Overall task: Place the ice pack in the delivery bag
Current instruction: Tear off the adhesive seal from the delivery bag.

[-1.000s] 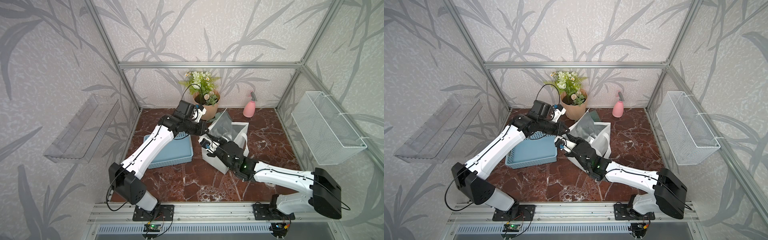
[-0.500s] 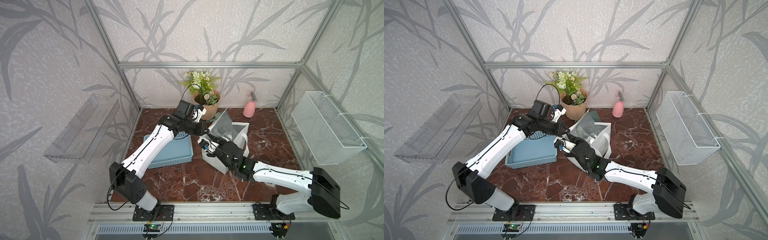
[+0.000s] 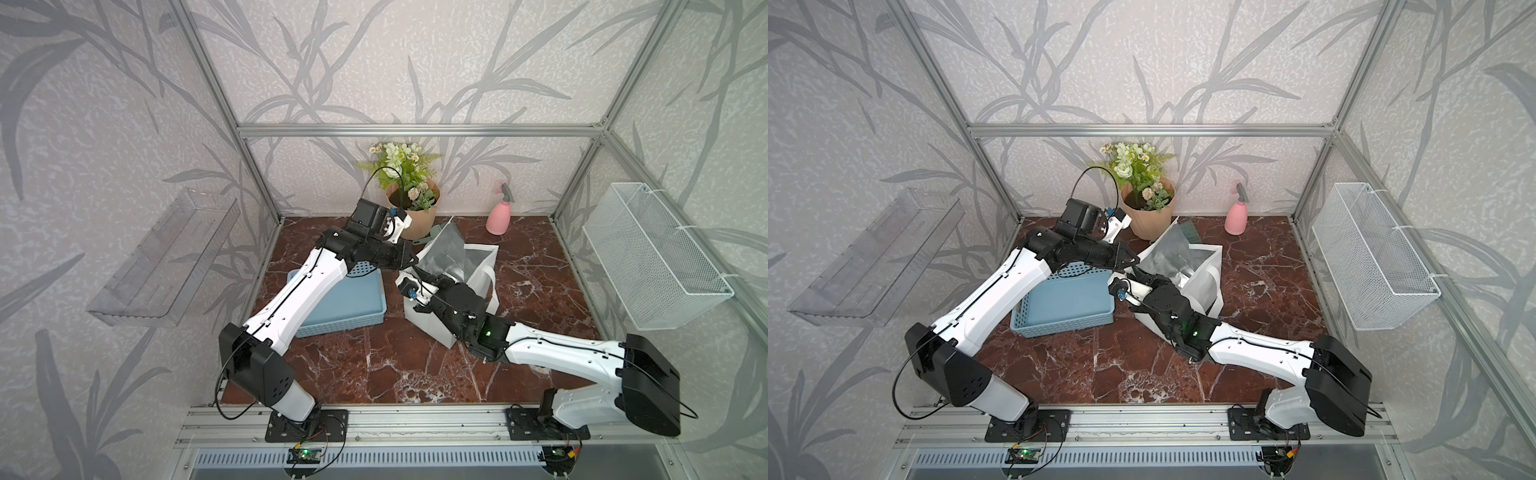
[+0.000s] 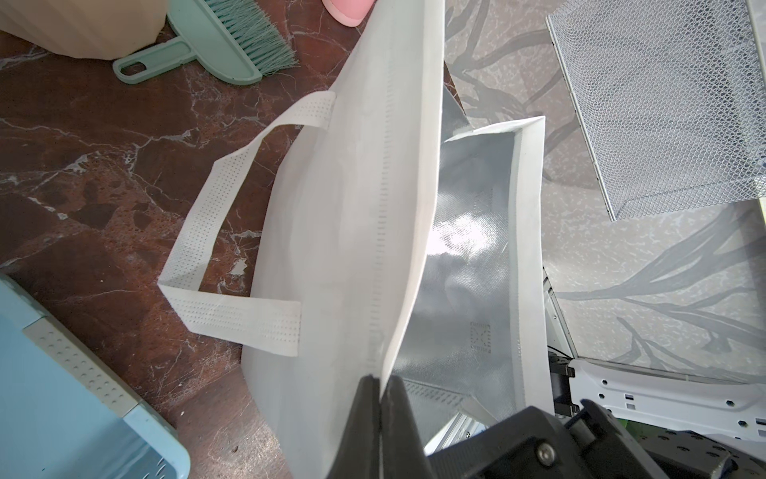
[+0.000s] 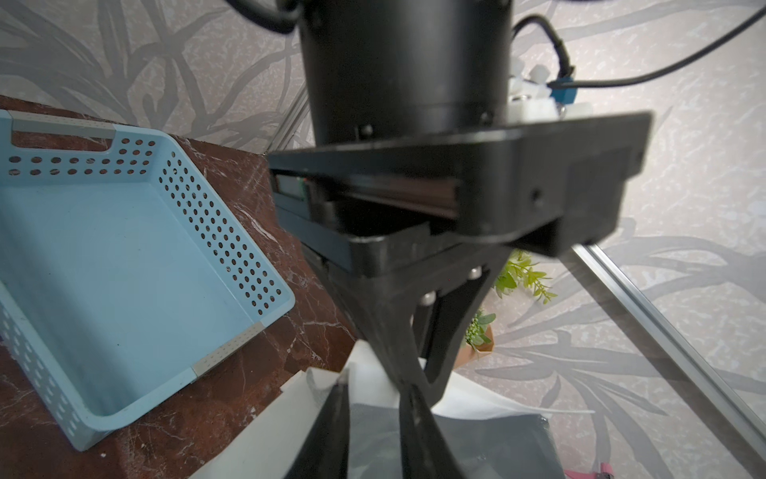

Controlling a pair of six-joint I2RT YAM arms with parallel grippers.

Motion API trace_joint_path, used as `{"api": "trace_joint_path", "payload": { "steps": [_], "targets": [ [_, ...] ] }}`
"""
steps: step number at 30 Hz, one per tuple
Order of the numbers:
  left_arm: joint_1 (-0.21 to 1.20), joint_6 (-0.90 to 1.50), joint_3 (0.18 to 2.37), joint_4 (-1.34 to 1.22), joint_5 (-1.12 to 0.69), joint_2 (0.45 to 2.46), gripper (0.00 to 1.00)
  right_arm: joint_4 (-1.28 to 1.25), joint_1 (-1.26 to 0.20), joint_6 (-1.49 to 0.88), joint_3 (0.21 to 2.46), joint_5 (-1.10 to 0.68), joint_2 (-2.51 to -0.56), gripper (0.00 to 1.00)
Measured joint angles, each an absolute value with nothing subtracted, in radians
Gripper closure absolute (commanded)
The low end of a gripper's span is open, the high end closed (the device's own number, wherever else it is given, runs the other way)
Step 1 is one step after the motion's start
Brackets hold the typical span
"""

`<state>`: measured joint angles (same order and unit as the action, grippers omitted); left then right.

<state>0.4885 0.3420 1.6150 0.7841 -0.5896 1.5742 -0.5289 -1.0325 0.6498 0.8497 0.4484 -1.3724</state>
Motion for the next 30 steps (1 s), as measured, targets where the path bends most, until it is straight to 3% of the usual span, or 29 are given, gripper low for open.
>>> {"api": "trace_joint_path", "payload": {
  "steps": [7, 15, 18, 21, 24, 26, 30],
  "targets": [
    [0.488, 0.345, 1.615, 0.784, -0.596, 1.575, 1.0, -0.553, -1.033, 0.666, 0.85, 0.455, -1.378, 0.8],
    [0.488, 0.345, 1.615, 0.784, -0.597, 1.575, 1.0, -0.552, -1.036, 0.659, 0.849, 0.426, -1.378, 0.87],
    [0.488, 0.345, 1.615, 0.784, -0.597, 1.575, 1.0, -0.551, -1.036, 0.656, 0.849, 0.426, -1.38, 0.99],
    [0.488, 0.345, 1.615, 0.784, -0.597, 1.575, 1.0, -0.552, -1.036, 0.656, 0.849, 0.426, -1.384, 0.9],
    [0.488, 0.345, 1.615, 0.784, -0.597, 1.575, 1.0, -0.548, -1.036, 0.655, 0.849, 0.426, -1.388, 0.93],
    [0.488, 0.345, 1.615, 0.784, -0.597, 1.575, 1.0, -0.545, -1.036, 0.65, 0.849, 0.427, -1.389, 1.0],
    [0.488, 0.344, 1.615, 0.785, -0.598, 1.575, 1.0, -0.542, -1.036, 0.645, 0.849, 0.43, -1.389, 1.0]
  ]
}}
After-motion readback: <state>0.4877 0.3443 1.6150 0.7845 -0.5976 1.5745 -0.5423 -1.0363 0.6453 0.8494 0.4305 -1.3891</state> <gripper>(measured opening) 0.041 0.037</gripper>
